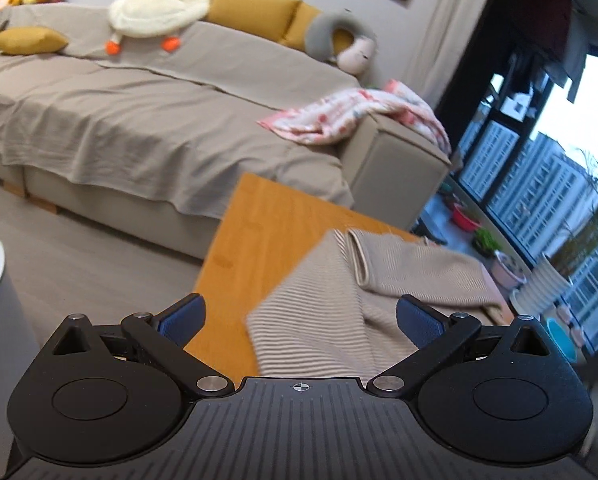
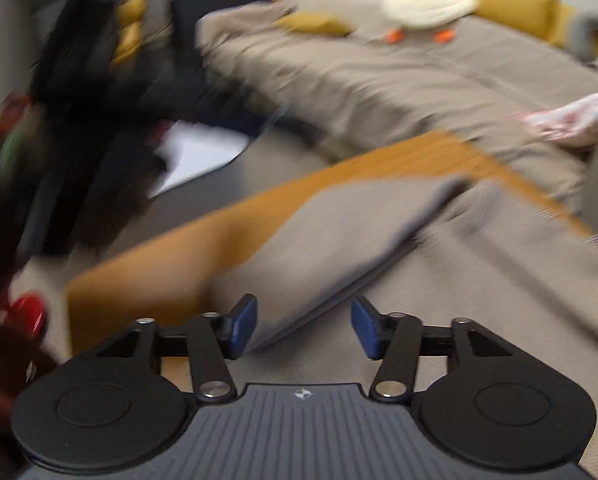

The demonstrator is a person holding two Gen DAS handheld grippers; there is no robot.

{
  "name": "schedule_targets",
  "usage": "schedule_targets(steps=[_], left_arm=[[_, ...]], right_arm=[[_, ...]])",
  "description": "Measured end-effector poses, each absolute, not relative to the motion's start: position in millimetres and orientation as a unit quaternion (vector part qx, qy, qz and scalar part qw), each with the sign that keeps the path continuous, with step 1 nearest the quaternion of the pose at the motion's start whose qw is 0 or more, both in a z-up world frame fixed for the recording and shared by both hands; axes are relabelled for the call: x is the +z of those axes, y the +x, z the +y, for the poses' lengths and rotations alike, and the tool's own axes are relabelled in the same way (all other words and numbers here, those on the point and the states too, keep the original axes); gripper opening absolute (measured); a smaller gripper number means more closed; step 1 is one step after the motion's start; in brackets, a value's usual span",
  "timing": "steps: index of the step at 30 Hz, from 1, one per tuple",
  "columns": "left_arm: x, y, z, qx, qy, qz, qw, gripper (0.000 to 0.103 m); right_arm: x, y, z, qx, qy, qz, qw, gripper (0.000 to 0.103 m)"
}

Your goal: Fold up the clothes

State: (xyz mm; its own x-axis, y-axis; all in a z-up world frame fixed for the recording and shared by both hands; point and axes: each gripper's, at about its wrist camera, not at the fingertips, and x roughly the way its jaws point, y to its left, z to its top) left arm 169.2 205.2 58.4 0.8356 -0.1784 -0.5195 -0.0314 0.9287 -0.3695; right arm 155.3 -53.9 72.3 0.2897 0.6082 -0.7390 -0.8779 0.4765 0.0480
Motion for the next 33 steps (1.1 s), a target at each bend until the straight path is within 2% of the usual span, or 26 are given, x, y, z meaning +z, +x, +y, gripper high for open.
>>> schedule_targets(steps=[2, 3, 5, 8, 11, 16, 19, 23, 27, 30, 32, 33], left_arm=[[61, 166, 209, -0.033, -0.189, 0.281, 0.94, 0.103], [61, 165, 210, -0.031, -0.19, 0.281, 0.94, 0.103], [61, 163, 211, -0.027, -0.19, 0.283, 0.94, 0.103], [61, 160, 213, -0.021, -0.191, 0.286, 0.939, 0.103], [60, 163, 213, -0.019, -0.193, 0.291, 0.937, 0.103], [53, 177, 199, -0.032, -0.19, 0.308, 0.931, 0.103], [49, 189, 182, -0.05, -0.182, 0.32, 0.928, 0.103], [45, 206, 154, -0.079, -0.164, 0.337, 0.924, 0.103], [40, 223, 126, -0.105, -0.14, 0.354, 0.919, 0.103], [38, 234, 107, -0.121, -0.125, 0.365, 0.915, 0.103], [36, 240, 97, -0.132, -0.117, 0.369, 0.913, 0.103], [35, 242, 92, -0.137, -0.113, 0.372, 0.911, 0.103]], right_arm=[[60, 147, -46, 0.474, -0.179, 0.365, 0.781, 0.057], [58, 148, -44, 0.468, -0.17, 0.361, 0.789, 0.053], [55, 150, -41, 0.455, -0.151, 0.354, 0.803, 0.02], [68, 166, -43, 0.432, -0.126, 0.327, 0.831, 0.011], [104, 194, -54, 0.399, -0.111, 0.273, 0.868, 0.006], [188, 252, -95, 0.32, -0.096, 0.144, 0.931, 0.004], [214, 296, -121, 0.281, -0.115, 0.114, 0.946, 0.004], [204, 335, -158, 0.257, -0.145, 0.121, 0.948, 0.004], [165, 363, -189, 0.233, -0.159, 0.169, 0.944, 0.005], [127, 369, -211, 0.224, -0.198, 0.216, 0.93, 0.014], [104, 368, -224, 0.21, -0.227, 0.241, 0.92, 0.035], [95, 366, -231, 0.205, -0.24, 0.251, 0.915, 0.037]])
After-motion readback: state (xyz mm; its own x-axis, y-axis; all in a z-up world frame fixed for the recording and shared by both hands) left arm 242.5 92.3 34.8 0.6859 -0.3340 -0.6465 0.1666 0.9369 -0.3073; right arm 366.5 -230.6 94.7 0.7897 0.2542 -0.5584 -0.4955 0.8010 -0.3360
